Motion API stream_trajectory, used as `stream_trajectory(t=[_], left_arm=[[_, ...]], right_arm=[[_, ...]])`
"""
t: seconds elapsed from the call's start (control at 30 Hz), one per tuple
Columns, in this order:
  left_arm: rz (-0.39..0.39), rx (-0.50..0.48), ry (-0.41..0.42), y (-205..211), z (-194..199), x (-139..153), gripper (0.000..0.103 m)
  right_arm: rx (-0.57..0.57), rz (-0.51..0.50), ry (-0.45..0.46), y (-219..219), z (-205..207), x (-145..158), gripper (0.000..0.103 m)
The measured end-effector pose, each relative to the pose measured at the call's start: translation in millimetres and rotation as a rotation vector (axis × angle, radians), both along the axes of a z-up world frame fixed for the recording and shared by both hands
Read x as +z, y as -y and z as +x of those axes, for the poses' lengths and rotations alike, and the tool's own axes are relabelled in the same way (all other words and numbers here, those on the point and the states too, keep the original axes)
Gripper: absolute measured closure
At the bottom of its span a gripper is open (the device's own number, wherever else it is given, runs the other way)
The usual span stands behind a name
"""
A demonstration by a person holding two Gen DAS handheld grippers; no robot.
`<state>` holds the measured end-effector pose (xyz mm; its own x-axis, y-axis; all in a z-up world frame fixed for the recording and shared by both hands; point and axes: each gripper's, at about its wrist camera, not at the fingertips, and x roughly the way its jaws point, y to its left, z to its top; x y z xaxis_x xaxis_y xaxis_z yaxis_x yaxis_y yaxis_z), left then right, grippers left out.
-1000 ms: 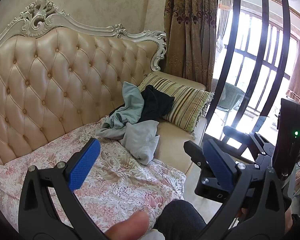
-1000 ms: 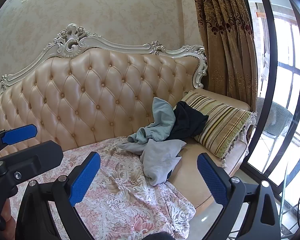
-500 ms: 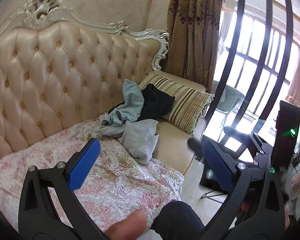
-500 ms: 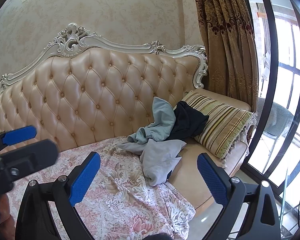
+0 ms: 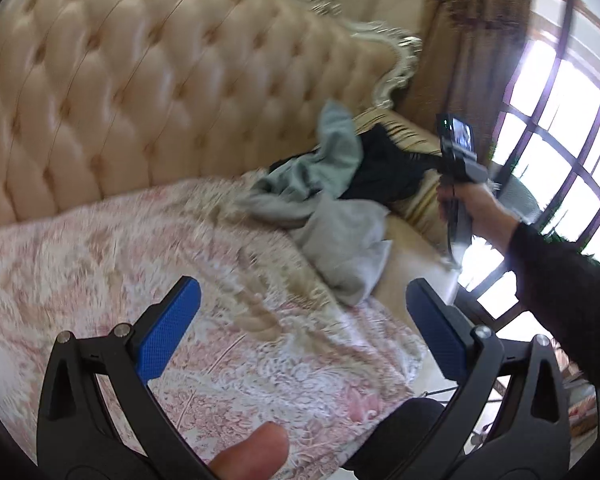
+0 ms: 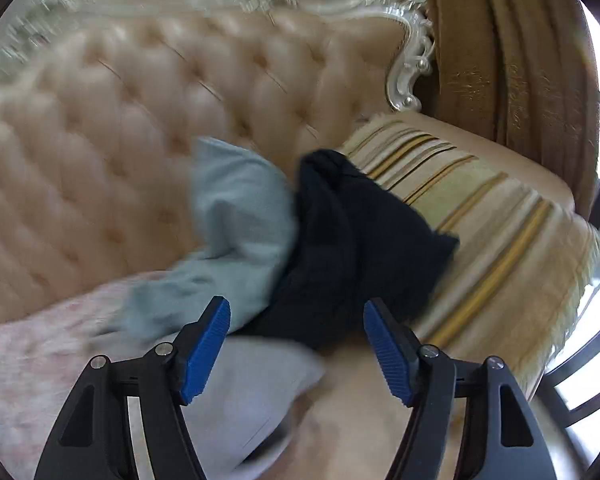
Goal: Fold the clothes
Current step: 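Reach the right tool to the navy sweatshirt and grasp it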
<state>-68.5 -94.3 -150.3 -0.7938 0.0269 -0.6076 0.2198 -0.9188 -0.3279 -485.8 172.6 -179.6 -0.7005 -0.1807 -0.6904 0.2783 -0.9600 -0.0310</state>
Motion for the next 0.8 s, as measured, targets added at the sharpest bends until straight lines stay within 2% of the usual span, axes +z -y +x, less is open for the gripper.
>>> stream_trajectory(t=[0.13,0.2,0.23,0.27,0.3,0.33,0.37,0.4,0.43,0.5,0.67,0.73,0.8], left_arm=[[-0.004,0.027,0.046,12,-14,-19,0.000],[0.008,0.044,0.065,16,-21,-27,0.000],[0.022,0.052,0.072,19,-24,-31,0.000],[0.037,0.058,0.083,20,-27,-35,0.000],[0.051,0.064,0.093,21,-30,-39,0.000],[0.066,0.070,0.104,22,-32,-43,0.000],[0.079,0.073,0.111,23,-35,-47,0.000],[0.090,0.071,0.109,22,-37,-49,0.000],[0.099,0.075,0.111,21,-40,-51,0.000],[0.116,0.082,0.110,19,-44,-54,0.000],[0.139,0.078,0.062,12,-37,-35,0.000],[0.149,0.076,0.043,9,-34,-27,0.000],[0.156,0.076,0.022,7,-30,-18,0.000]], right_arm=[[0.013,0.046,0.037,13,-69,-23,0.032],[0.004,0.081,0.040,19,-96,-32,0.025],[0.015,0.097,0.081,23,-108,-40,0.025],[0.031,0.112,0.133,27,-120,-48,0.030],[0.048,0.052,0.174,27,-126,-49,0.048],[0.065,-0.061,0.178,24,-129,-39,0.097],[0.083,-0.163,0.109,20,-124,-7,0.098],[0.100,-0.260,0.023,18,-117,29,0.098],[0.129,-0.294,-0.065,18,-97,57,0.098],[0.193,-0.331,-0.245,21,-50,111,0.098],[0.351,-0.417,-0.696,29,69,246,0.097],[0.471,-0.424,-0.699,40,127,236,0.097],[0.503,-0.381,-0.481,61,149,193,0.097]])
